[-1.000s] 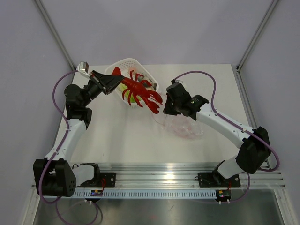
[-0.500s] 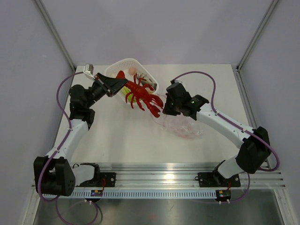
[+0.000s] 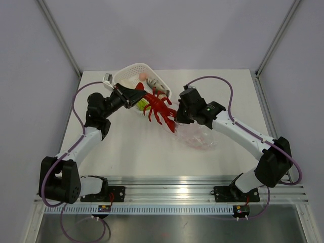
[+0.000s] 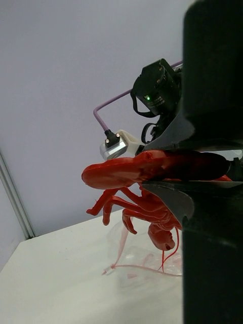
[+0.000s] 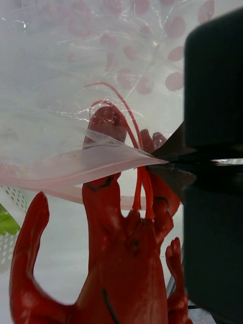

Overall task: Place the food in the zip-top bag and seal the zipper
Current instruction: Place the fake lobster in the zipper food storage bag.

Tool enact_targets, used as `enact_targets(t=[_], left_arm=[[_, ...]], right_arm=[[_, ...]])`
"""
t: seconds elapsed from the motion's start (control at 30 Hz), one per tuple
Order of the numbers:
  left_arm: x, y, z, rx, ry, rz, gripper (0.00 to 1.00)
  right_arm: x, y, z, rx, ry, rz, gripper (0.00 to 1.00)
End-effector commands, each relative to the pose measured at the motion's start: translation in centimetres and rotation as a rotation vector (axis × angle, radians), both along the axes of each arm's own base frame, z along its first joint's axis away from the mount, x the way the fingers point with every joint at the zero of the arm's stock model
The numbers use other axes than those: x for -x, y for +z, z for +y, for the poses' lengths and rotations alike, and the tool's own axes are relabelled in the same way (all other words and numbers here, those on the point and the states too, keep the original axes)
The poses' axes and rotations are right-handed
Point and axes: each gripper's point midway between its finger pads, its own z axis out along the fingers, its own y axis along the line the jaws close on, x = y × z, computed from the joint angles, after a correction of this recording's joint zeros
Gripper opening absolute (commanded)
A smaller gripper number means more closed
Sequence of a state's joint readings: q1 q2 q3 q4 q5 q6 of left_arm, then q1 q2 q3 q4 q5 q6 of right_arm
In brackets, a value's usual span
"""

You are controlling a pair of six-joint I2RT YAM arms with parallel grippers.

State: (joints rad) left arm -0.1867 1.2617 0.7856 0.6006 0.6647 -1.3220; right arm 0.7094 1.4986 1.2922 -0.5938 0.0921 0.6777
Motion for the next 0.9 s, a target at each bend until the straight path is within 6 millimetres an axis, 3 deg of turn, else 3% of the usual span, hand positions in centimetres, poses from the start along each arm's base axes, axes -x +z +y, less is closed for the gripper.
enact_targets(t=[0.0, 0.27, 0.57, 0.87], left_arm=[[0.3, 1.4, -0.5, 0.027, -0.004, -0.099, 0.0], [0.6, 1.0, -2.4, 0.062, -0.053, -0.103, 0.0], [0.0, 1.1, -3.3, 0.095, -0.05, -0.081, 0.0], [-0.4, -1.2, -4.2, 0.065, -0.056, -0.023, 0.0]], right_arm=[[-1.9, 4.0, 1.7, -0.1, 0.006, -0.093, 0.0], [-2.4, 4.8, 3.5, -0.156, 0.045, -0.094, 0.0], [-2.0, 4.1, 4.5, -0.188, 0.079, -0.061, 0.0], [-1.8, 5.7, 4.2, -0.2, 0.082, -0.091, 0.0]])
